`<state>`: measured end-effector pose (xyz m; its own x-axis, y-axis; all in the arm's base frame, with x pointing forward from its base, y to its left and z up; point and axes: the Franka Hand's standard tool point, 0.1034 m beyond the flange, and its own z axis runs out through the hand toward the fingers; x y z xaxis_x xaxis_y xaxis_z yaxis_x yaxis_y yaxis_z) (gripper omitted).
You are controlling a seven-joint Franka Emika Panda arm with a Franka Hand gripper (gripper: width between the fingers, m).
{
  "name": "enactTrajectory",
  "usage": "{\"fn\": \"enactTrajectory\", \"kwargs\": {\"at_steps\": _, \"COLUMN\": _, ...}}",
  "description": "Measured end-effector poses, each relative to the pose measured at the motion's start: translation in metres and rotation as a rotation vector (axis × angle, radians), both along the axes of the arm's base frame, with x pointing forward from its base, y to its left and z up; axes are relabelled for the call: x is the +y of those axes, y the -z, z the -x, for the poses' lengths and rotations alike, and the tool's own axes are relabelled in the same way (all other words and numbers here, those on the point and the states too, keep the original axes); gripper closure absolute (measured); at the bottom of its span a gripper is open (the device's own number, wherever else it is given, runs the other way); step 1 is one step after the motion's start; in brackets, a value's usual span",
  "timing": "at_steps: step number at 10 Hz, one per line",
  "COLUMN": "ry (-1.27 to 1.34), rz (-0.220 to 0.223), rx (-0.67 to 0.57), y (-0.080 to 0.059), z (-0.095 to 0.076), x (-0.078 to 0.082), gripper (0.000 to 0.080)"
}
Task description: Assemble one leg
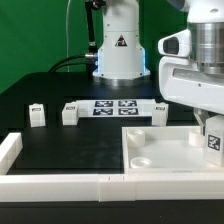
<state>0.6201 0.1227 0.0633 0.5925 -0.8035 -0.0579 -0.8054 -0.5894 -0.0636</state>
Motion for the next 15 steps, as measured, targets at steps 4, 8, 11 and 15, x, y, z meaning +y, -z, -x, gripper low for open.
{"fn": "enactTrajectory", "kwargs": {"at_steps": 4, "ry": 0.068, "rz": -0.015, "rx": 0.006, "y": -0.0001, "z": 0.0003, "x": 0.0024, "gripper": 0.0293}}
{"fn": "enactTrajectory", "kwargs": {"at_steps": 8, "ry": -0.414, "rz": -0.006, "rx": -0.037, "y": 0.0002, "z": 0.0007, "x": 0.0024, "gripper": 0.0151}}
{"fn": "enactTrajectory", "kwargs": {"at_steps": 11, "ry": -0.789, "rz": 0.014, "rx": -0.066, "y": 0.0008, "z": 0.0017, "x": 0.0045, "gripper": 0.015}}
{"fn": "enactTrajectory", "kwargs": {"at_steps": 15, "ry": -1.193, "rz": 0.055, "rx": -0.08, "y": 0.0002, "z": 0.0004, "x": -0.0004, "gripper": 0.015}}
